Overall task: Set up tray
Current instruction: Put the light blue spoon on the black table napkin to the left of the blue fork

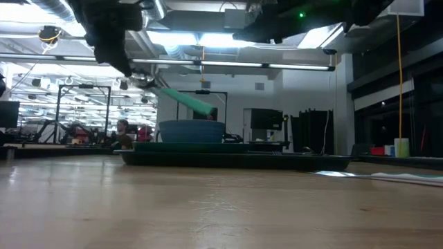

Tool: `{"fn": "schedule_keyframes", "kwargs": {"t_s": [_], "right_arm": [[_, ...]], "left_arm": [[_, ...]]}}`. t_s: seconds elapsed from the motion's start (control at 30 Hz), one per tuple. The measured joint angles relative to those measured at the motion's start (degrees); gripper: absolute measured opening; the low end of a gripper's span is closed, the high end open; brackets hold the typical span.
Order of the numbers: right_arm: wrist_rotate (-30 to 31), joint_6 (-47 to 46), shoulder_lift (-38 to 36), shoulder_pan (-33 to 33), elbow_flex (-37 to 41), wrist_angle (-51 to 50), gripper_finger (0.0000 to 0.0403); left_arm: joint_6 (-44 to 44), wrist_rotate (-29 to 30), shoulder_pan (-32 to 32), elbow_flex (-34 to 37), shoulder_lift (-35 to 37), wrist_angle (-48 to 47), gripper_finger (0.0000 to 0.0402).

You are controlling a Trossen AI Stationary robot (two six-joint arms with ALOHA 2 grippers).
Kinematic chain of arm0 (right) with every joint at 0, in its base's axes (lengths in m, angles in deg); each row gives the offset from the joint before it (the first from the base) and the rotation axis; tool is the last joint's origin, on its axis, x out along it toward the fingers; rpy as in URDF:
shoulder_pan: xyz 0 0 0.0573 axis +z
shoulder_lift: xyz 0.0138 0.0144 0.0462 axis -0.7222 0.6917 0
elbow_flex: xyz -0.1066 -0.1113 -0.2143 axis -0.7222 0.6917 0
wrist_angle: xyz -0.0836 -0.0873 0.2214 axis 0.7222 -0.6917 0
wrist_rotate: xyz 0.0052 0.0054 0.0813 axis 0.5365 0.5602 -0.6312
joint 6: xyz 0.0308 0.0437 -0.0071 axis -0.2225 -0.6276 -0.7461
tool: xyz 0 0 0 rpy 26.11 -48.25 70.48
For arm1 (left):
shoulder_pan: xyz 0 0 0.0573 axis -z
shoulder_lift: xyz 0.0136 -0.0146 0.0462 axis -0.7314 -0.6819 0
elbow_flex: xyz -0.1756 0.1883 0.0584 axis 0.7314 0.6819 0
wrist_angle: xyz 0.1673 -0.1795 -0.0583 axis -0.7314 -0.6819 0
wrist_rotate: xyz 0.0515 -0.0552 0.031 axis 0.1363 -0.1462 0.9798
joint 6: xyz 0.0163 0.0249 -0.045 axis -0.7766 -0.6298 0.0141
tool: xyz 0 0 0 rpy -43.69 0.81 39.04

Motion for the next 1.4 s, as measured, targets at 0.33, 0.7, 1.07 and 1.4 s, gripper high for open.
{"fn": "schedule_keyframes", "kwargs": {"t_s": [0.33, 0.7, 1.07, 1.4], "right_arm": [[0.0, 0.0, 0.0, 0.0, 0.0, -0.1, 0.0028], [-2.7, -4.5, 0.0, 0.0, 0.0, -0.4, 0.0028], [-7.1, -5.9, 0.0, 0.1, -0.1, -0.9, 0.0028], [-7.1, -6.2, 0.0, 0.1, -0.1, -2.5, 0.0028]], "left_arm": [[0.0, 1.1, 0.0, 0.0, 0.5, 4.9, 0.0002], [0.5, 1.1, 0.0, 0.0, 0.5, 6.7, 0.0002], [0.6, 3.5, 0.0, 0.0, -0.7, 7.2, 0.0002], [0.5, 3.5, 0.0, 0.0, -2.9, 7.3, 0.0002]]}}
